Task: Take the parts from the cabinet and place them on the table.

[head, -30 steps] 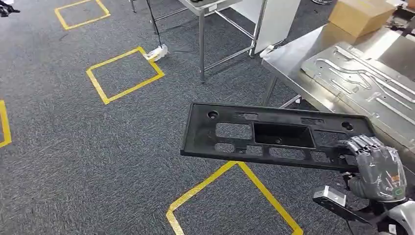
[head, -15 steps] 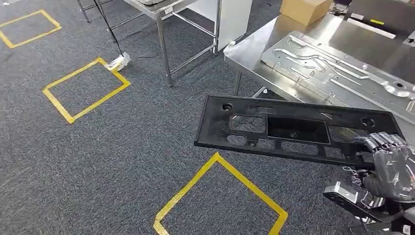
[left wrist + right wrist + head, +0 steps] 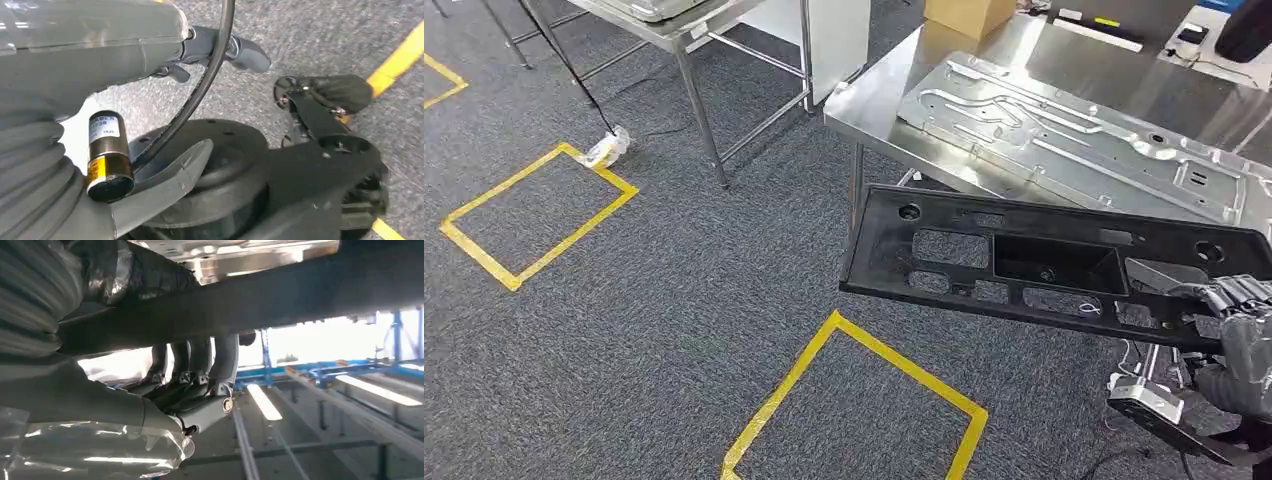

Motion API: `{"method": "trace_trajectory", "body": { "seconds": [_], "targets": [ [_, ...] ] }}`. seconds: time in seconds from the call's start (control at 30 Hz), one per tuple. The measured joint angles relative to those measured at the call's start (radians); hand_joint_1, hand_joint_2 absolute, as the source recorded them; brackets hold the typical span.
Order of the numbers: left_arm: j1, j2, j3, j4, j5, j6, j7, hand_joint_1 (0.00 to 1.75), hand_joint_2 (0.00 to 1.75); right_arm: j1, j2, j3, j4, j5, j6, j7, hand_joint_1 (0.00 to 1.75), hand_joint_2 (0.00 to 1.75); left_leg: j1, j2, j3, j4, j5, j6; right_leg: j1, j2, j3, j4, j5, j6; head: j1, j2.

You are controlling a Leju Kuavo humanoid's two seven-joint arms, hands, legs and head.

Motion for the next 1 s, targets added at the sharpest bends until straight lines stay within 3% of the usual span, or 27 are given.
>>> {"method": "trace_trajectory", "body": {
  "seconds": [0.07, 0.1, 0.13, 0.17, 0.23, 0.27, 0.3, 0.33, 0.37, 0.4, 0.43, 0.47, 0.53, 0.57, 0.6, 0.63, 0.67, 0.7, 0.8, 1.0],
  "targets": [
    [-0.006, 0.001, 0.0, 0.0, 0.0, 0.001, -0.002, 0.0, 1.75, -0.003, -0.001, -0.003, 0.0, 0.0, 0.009, 0.0, 1.75, 1.75, -0.001, 0.023, 0.01, -0.002, -0.006, -0.011, 0.001, 0.024, -0.002, -0.001, 0.0, -0.012, 0.0, 0.0],
    [-0.009, 0.002, 0.0, -0.001, 0.0, 0.001, -0.003, 0.0, 1.75, -0.005, -0.003, -0.003, 0.0, 0.001, 0.014, 0.0, 1.75, 1.75, 0.005, -0.003, 0.007, 0.009, -0.019, -0.019, -0.011, 0.032, 0.005, -0.007, 0.004, -0.02, 0.0, 0.0],
    [-0.007, 0.002, 0.0, -0.001, 0.0, 0.001, -0.003, 0.0, 1.75, -0.014, -0.006, -0.004, 0.0, 0.001, 0.018, 0.002, 1.75, 1.75, 0.007, -0.052, -0.007, 0.046, -0.045, -0.02, -0.01, 0.042, 0.005, -0.007, 0.003, -0.026, 0.0, 0.0],
    [-0.007, 0.002, 0.0, -0.001, 0.0, 0.0, -0.003, 0.0, 1.75, -0.025, -0.006, -0.004, 0.002, 0.002, 0.019, 0.002, 1.75, 1.75, 0.008, -0.076, -0.038, 0.113, -0.083, -0.02, -0.009, 0.05, 0.004, -0.007, 0.004, -0.032, -0.002, 0.0],
    [-0.007, 0.002, 0.0, -0.001, 0.0, 0.0, -0.003, 0.0, 1.75, -0.033, -0.006, -0.004, 0.002, 0.002, 0.021, 0.004, 1.75, 1.75, 0.008, -0.096, -0.125, 0.285, -0.154, -0.022, -0.006, 0.073, 0.004, -0.006, 0.002, -0.035, -0.002, 0.0],
    [-0.005, 0.003, 0.0, -0.001, 0.0, 0.0, -0.003, 0.0, 1.75, -0.035, -0.006, -0.004, 0.003, 0.002, 0.022, 0.005, 1.75, 1.75, 0.008, -0.097, -0.152, 0.331, -0.157, -0.021, -0.004, 0.086, 0.006, -0.005, 0.001, -0.036, -0.002, 0.0],
    [-0.004, 0.004, 0.0, -0.001, 0.0, 0.0, -0.002, 0.0, 1.75, -0.037, -0.006, -0.004, 0.004, 0.002, 0.023, 0.005, 1.75, 1.75, 0.008, -0.098, -0.156, 0.326, -0.134, -0.019, -0.004, 0.1, 0.007, -0.004, 0.0, -0.037, -0.002, 0.0],
    [-0.003, 0.004, 0.0, -0.001, 0.0, 0.0, -0.002, 0.0, 1.75, -0.037, -0.006, -0.004, 0.005, 0.002, 0.023, 0.005, 1.75, 1.75, 0.008, -0.1, -0.141, 0.279, -0.092, -0.017, -0.004, 0.114, 0.008, -0.001, -0.002, -0.037, -0.002, 0.0],
    [-0.001, 0.004, 0.001, -0.001, 0.0, 0.0, -0.001, 0.0, 1.75, -0.038, -0.006, -0.004, 0.005, 0.002, 0.024, 0.005, 1.75, 1.75, 0.008, -0.105, -0.114, 0.207, -0.044, -0.014, -0.004, 0.128, 0.009, 0.003, -0.004, -0.036, -0.002, 0.0],
    [-0.001, 0.005, 0.001, -0.001, 0.0, 0.0, 0.002, 0.0, 1.75, -0.038, -0.006, -0.004, 0.005, 0.002, 0.025, 0.005, 1.75, 1.75, 0.009, -0.122, -0.08, 0.119, 0.007, -0.01, -0.005, 0.142, 0.008, 0.008, -0.007, -0.033, -0.002, 0.0],
    [0.001, 0.005, 0.001, -0.001, 0.0, 0.0, 0.002, 0.0, 1.75, -0.041, -0.006, -0.004, 0.006, 0.004, 0.026, 0.006, 1.75, 1.75, 0.01, -0.173, -0.063, 0.06, 0.025, -0.004, -0.007, 0.152, 0.002, 0.013, -0.011, -0.028, -0.001, 0.0],
    [0.002, 0.005, 0.0, -0.001, 0.0, 0.0, 0.004, 0.0, 1.75, -0.052, -0.006, -0.003, 0.01, 0.01, 0.028, 0.011, 1.75, 1.75, 0.016, -0.186, -0.052, 0.035, 0.014, -0.003, 0.001, 0.167, -0.008, 0.025, -0.015, -0.021, 0.0, 0.0],
    [-0.003, 0.004, 0.0, -0.001, 0.0, -0.002, 0.006, 0.0, 1.75, -0.06, -0.005, -0.002, 0.017, 0.029, 0.035, 0.037, 1.75, 1.75, 0.006, -0.17, -0.059, 0.042, 0.015, 0.002, -0.01, 0.181, -0.014, 0.022, -0.009, -0.009, 0.0, 0.0],
    [-0.006, 0.004, 0.0, -0.001, 0.0, -0.002, 0.008, 0.0, 1.75, -0.061, -0.005, -0.002, 0.025, 0.035, 0.042, 0.055, 1.75, 1.75, 0.005, -0.162, -0.054, 0.039, 0.017, 0.011, -0.012, 0.188, -0.014, 0.016, -0.006, 0.0, -0.002, 0.0],
    [-0.008, 0.0, 0.0, -0.001, 0.0, -0.001, 0.01, 0.0, 1.75, -0.062, -0.005, -0.002, 0.034, 0.039, 0.051, 0.074, 1.75, 1.75, 0.015, -0.153, -0.047, 0.023, 0.027, 0.024, -0.012, 0.186, -0.014, 0.017, -0.009, 0.004, 0.0, 0.0],
    [-0.006, 0.003, 0.0, -0.001, 0.0, -0.001, 0.01, 0.0, 1.75, -0.068, -0.003, -0.002, 0.045, 0.039, 0.057, 0.087, 1.75, 1.75, 0.009, -0.149, -0.047, 0.019, 0.026, 0.022, -0.006, 0.12, -0.012, 0.031, -0.017, 0.009, 0.002, 0.0],
    [-0.003, 0.0, 0.0, -0.001, 0.0, 0.0, 0.009, 0.0, 1.75, -0.083, -0.006, -0.001, 0.052, 0.039, 0.066, 0.093, 1.75, 1.75, 0.005, -0.153, -0.048, 0.024, 0.019, 0.012, -0.001, 0.11, -0.006, 0.006, 0.007, -0.011, 0.003, 0.0],
    [-0.004, -0.001, 0.001, -0.001, 0.002, 0.001, 0.009, 0.0, 1.75, -0.091, -0.005, 0.0, 0.055, 0.038, 0.072, 0.1, 1.75, 1.75, 0.003, -0.148, -0.05, 0.024, 0.018, 0.014, -0.002, 0.113, -0.001, 0.01, -0.012, -0.025, 0.002, 0.0],
    [-0.005, -0.002, 0.001, -0.001, 0.001, 0.002, 0.009, 0.0, 1.75, -0.094, -0.006, 0.002, 0.072, 0.036, 0.081, 0.108, 1.75, 1.75, -0.001, -0.144, -0.042, 0.027, 0.02, 0.02, -0.003, 0.113, 0.0, 0.002, 0.002, -0.015, 0.004, 0.0],
    [-0.004, -0.002, 0.001, -0.001, 0.002, 0.0, 0.006, 0.0, 1.75, -0.121, -0.008, 0.008, 0.095, 0.035, 0.102, 0.12, 1.75, 1.75, -0.002, -0.144, -0.042, 0.027, 0.019, 0.022, -0.004, 0.113, 0.001, 0.0, 0.003, -0.012, 0.003, 0.0]
  ]
}}
